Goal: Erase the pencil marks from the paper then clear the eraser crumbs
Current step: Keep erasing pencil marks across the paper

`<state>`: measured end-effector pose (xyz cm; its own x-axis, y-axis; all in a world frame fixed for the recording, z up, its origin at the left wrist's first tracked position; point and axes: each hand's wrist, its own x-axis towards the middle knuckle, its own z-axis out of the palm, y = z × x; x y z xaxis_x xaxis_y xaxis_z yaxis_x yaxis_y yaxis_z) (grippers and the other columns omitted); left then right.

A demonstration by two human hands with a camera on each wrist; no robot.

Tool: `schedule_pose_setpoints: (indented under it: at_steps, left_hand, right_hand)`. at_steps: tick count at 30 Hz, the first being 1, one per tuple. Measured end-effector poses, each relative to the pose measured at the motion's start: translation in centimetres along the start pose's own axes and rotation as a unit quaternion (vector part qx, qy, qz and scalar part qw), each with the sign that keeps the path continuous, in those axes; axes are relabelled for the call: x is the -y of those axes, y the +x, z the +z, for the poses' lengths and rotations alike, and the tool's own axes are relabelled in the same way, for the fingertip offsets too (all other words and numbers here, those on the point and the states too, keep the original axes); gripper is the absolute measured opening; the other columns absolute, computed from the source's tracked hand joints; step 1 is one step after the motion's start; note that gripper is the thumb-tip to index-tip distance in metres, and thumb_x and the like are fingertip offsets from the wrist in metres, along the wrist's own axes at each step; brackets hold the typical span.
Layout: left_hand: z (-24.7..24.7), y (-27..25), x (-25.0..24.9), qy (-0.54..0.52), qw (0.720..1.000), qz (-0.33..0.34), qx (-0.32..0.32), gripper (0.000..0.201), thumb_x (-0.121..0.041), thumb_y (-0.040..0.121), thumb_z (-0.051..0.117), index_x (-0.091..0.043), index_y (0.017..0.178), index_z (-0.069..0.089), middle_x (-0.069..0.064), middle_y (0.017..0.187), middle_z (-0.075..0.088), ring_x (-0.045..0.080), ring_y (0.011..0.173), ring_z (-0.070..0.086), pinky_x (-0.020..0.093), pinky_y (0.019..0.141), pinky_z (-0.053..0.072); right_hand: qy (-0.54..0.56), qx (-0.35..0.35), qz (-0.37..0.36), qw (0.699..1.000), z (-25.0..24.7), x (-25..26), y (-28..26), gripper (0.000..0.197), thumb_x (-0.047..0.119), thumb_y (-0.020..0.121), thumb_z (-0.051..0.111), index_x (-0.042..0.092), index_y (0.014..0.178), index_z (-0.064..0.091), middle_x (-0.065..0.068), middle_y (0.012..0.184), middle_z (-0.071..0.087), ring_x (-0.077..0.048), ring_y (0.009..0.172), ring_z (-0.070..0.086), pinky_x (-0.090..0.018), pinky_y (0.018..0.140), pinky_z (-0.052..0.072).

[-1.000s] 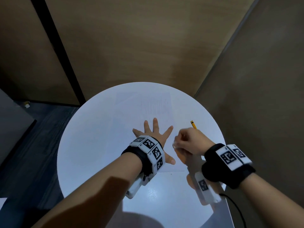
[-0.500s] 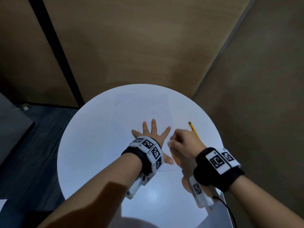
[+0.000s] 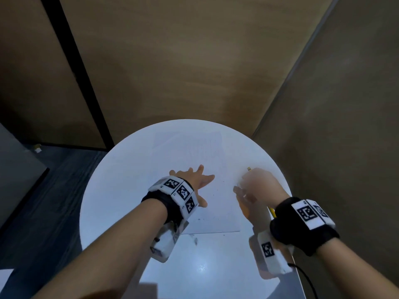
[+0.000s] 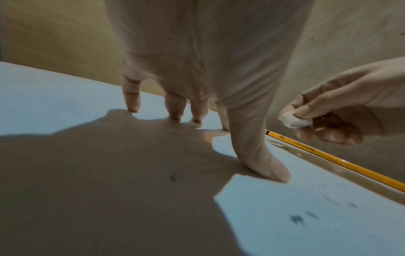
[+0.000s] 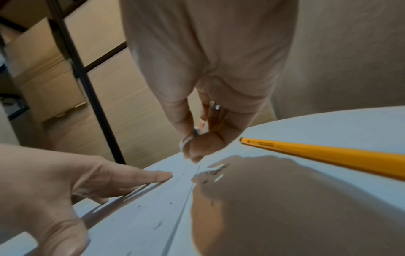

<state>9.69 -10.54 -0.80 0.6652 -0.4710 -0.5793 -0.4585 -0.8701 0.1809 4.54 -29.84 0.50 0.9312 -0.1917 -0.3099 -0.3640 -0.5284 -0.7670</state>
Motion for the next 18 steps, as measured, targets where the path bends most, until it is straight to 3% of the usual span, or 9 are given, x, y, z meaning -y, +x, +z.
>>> schedule_pose_setpoints:
  at_steps: [4, 6, 10, 14, 18]
  left_hand:
    - [0.6, 0.1, -0.8, 0.000, 1.000, 0.002, 0.008, 0.107, -0.055, 0.077, 0.070, -0.039, 0.149, -0.007, 0.002, 0.157, -0.020, 0.031, 0.146, -0.007, 0.063, 0.109, 0.013]
    - [0.7, 0.1, -0.6, -0.008, 1.000, 0.000, 0.011, 0.109, -0.055, 0.076, 0.070, -0.039, 0.149, -0.009, 0.001, 0.157, -0.021, 0.031, 0.146, -0.009, 0.064, 0.109, 0.010]
    - [1.2, 0.5, -0.5, -0.016, 1.000, -0.005, 0.010, 0.110, -0.055, 0.075, 0.071, -0.042, 0.148, -0.011, 0.000, 0.157, -0.022, 0.030, 0.146, -0.010, 0.065, 0.109, 0.006]
    - [1.4, 0.7, -0.5, -0.015, 1.000, -0.009, 0.010, 0.109, -0.054, 0.076, 0.070, -0.041, 0.148, -0.011, 0.000, 0.157, -0.023, 0.030, 0.145, -0.011, 0.066, 0.108, 0.005]
    - [1.3, 0.6, -0.5, -0.004, 1.000, -0.005, 0.014, 0.110, -0.057, 0.076, 0.069, -0.040, 0.148, -0.012, 0.001, 0.157, -0.023, 0.031, 0.145, -0.011, 0.068, 0.107, 0.000]
  right_hand:
    - [-0.078, 0.054, -0.038, 0.995, 1.3, 1.6, 0.8, 0.010, 0.012, 0.088, 0.060, 0.010, 0.079, 0.057, 0.002, 0.059, 0.061, -0.007, 0.045, 0.055, -0.016, 0.047, 0.046]
    - [-0.128, 0.052, -0.055, 0.989, 2.4, 2.4, 1.5, 0.012, 0.015, 0.088, 0.060, 0.012, 0.078, 0.057, 0.003, 0.067, 0.063, -0.011, 0.058, 0.058, -0.020, 0.059, 0.050]
    - [-0.245, 0.056, -0.092, 0.963, 4.4, 2.1, 0.9, 0.010, 0.019, 0.090, 0.057, 0.008, 0.089, 0.058, -0.006, 0.093, 0.062, -0.020, 0.086, 0.056, -0.024, 0.068, 0.040]
    - [-0.260, 0.134, -0.097, 0.951, 4.1, 1.8, -0.2, 0.010, 0.022, 0.087, 0.061, 0.013, 0.085, 0.058, -0.004, 0.094, 0.064, -0.016, 0.083, 0.056, -0.021, 0.066, 0.040]
    - [-0.247, 0.027, -0.076, 0.966, 4.0, 2.6, 1.3, 0.015, 0.017, 0.089, 0.057, 0.004, 0.094, 0.061, -0.011, 0.104, 0.064, -0.023, 0.096, 0.058, -0.025, 0.073, 0.042]
